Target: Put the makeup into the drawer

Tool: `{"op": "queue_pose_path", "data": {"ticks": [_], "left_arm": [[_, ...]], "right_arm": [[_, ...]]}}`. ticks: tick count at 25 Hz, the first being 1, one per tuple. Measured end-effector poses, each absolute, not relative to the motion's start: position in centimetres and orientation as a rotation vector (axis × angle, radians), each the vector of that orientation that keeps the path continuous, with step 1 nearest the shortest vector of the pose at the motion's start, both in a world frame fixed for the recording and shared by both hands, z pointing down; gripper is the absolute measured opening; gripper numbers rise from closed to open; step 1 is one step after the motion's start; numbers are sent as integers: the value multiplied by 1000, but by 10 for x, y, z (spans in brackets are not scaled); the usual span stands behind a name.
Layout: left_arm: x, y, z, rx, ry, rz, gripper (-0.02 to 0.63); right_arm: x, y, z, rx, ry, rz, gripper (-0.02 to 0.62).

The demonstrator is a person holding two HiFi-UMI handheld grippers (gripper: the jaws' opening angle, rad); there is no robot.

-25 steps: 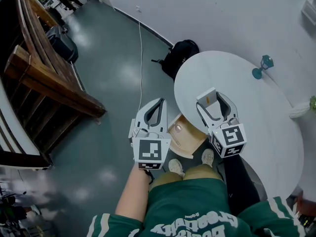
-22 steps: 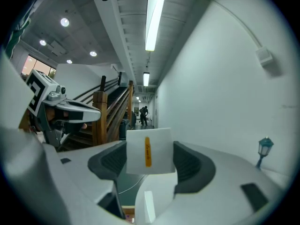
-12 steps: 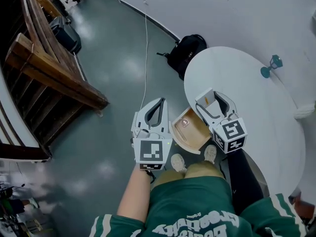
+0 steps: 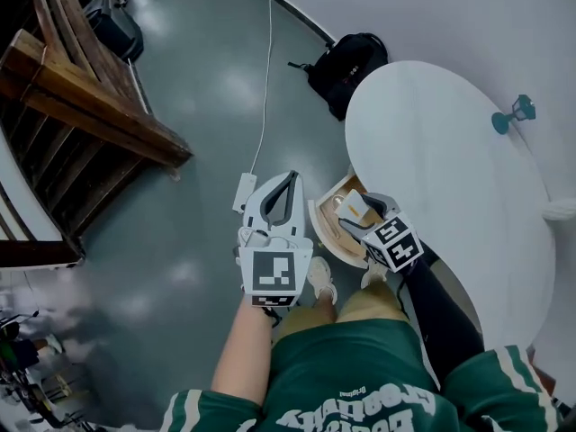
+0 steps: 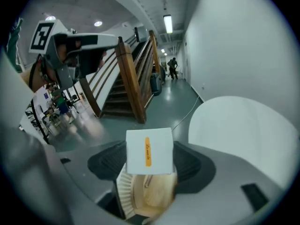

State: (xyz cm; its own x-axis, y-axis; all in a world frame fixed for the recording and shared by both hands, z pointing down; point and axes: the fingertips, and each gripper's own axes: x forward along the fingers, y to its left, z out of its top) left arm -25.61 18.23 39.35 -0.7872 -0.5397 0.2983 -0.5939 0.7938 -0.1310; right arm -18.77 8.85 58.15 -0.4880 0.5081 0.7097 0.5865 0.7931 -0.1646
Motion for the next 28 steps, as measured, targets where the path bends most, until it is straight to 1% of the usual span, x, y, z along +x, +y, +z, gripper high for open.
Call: {"op": "queue_pose_path", "data": {"ticks": [8,14,20,28], "left_arm": [[-252,210,436,771,-2678,320,-2],[-245,217,460,768,-2618,334,-1],[-244,213,485,766,-2570,335,-1],[-234,219,512,730,-2526,317,0]], "right_arm": [[-154,89,679,-858,-1942,-198,319],[-156,82,739,-805,-1830,-234,319],[-164,63,792,-781,-1741,-339,320],[-163,47,833,-781,-1627,-474,321]]}}
